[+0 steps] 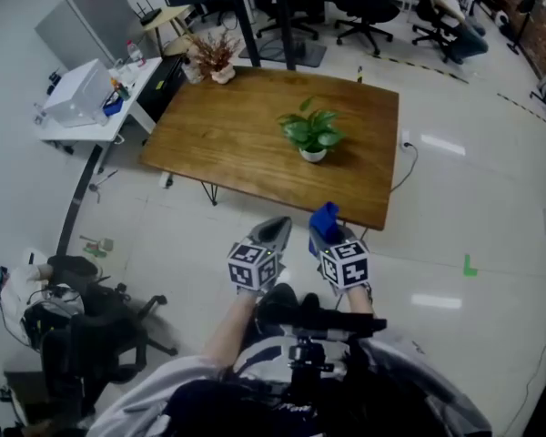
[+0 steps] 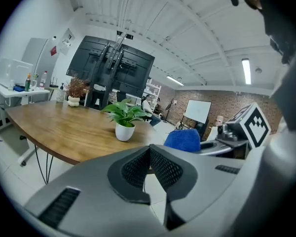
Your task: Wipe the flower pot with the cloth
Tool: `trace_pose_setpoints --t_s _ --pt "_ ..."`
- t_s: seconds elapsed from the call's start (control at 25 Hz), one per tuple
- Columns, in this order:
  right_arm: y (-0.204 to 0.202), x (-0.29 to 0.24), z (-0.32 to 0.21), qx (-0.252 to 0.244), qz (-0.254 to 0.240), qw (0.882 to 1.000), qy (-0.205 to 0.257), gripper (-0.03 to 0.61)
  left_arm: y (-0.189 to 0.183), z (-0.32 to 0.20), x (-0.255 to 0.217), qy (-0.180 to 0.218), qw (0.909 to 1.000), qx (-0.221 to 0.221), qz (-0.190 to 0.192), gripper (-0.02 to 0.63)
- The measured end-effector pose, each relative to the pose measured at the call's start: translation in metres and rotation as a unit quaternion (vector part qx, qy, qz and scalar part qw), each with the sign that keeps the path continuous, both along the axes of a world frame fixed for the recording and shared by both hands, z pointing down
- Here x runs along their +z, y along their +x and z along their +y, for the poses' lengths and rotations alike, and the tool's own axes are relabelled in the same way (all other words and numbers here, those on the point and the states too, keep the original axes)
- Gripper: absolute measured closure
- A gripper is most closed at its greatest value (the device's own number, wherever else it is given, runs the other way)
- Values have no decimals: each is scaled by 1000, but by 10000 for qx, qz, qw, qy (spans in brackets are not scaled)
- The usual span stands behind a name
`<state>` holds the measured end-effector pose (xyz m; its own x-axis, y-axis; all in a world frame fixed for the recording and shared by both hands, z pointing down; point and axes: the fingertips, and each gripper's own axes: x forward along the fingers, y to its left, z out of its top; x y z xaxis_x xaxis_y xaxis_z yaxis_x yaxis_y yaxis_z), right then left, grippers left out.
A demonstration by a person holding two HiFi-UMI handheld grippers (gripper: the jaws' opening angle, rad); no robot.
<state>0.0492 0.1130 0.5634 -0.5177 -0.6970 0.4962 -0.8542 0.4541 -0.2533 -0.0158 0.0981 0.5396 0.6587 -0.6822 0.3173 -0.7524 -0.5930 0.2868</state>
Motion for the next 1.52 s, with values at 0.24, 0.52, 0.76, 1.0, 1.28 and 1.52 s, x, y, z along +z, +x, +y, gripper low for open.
trace_pose_setpoints --t_s 0.24,0.52,0.76,1.0,1.28,1.52 --pt "6 5 -9 16 -82 9999 -116 499 1 -14 4 -88 9999 -118 -39 613" --pt "13 19 -27 -28 6 9998 -182 499 5 -45 19 -208 9997 -59 -105 612" --pt "22 24 -71 98 104 9995 -288 499 2 -96 28 -334 9993 -160 37 612" --pt "34 38 -117 287 302 9976 -548 499 1 -158 45 -618 9979 -154 121 612" --pt "67 40 -168 614 871 9926 -585 499 12 -216 56 -793 9967 12 172 612" --pt "93 38 -208 683 1462 9862 -371 499 16 -252 67 -1041 9944 110 143 613"
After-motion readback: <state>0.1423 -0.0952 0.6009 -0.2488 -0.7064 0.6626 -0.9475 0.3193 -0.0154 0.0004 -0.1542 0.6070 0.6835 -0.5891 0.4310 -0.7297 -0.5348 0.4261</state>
